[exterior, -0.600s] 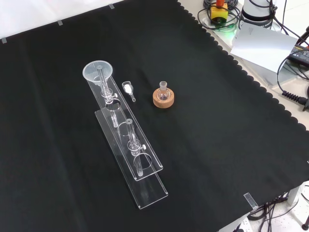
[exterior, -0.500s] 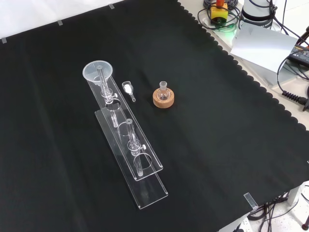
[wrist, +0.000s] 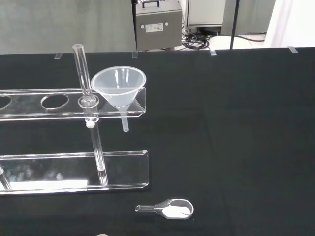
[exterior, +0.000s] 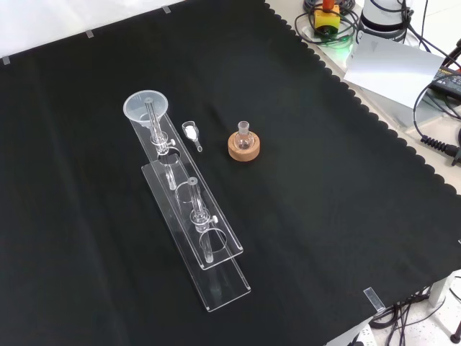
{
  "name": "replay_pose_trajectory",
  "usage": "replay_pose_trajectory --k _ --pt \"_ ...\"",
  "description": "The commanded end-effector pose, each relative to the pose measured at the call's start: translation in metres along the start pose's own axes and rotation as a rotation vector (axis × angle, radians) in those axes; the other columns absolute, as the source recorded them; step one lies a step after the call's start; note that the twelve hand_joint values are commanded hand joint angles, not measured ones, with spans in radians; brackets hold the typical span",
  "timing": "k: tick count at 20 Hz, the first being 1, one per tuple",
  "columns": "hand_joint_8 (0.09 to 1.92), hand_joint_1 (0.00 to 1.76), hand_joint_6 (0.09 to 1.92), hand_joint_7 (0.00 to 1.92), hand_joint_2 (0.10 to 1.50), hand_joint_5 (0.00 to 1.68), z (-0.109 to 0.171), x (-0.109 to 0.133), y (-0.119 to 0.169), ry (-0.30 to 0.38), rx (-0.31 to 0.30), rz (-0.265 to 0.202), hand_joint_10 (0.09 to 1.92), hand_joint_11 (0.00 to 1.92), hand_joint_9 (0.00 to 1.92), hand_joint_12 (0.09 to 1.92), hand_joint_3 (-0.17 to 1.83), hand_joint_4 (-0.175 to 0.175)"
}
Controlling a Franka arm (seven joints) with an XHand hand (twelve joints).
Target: Pick up the funnel from the transparent funnel stand.
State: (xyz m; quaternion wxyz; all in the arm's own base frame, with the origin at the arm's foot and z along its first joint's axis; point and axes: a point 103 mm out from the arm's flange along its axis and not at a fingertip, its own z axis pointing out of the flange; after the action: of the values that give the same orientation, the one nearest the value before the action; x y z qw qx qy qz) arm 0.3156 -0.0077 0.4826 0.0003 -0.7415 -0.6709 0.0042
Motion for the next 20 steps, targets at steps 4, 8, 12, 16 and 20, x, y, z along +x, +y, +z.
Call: replay_pose_trajectory --k 4,8,12,16,20 --pt "0.26 0.0 0.09 0.0 1.23 0.19 0.022 -0.019 0.041 -0.004 0.038 0.05 0.66 0.0 0.09 1.39 0.37 -0.005" --pt "0.27 0.0 0.09 0.0 1.23 0.18 0.04 -0.022 0.08 -0.021 0.047 0.04 0.66 0.0 0.09 1.38 0.36 -0.009" --pt "0.31 0.02 0.09 0.0 1.23 0.19 0.07 -0.02 0.13 -0.003 0.07 -0.003 0.67 0.0 0.1 1.38 0.32 -0.022" --pt "0.34 0.05 0.09 0.0 1.22 0.19 0.082 -0.015 0.172 0.026 0.084 -0.04 0.67 0.0 0.11 1.36 0.3 -0.03" --pt "0.36 0.06 0.09 0.0 1.22 0.2 0.084 -0.013 0.199 0.007 0.113 -0.061 0.67 0.0 0.12 1.35 0.29 -0.033"
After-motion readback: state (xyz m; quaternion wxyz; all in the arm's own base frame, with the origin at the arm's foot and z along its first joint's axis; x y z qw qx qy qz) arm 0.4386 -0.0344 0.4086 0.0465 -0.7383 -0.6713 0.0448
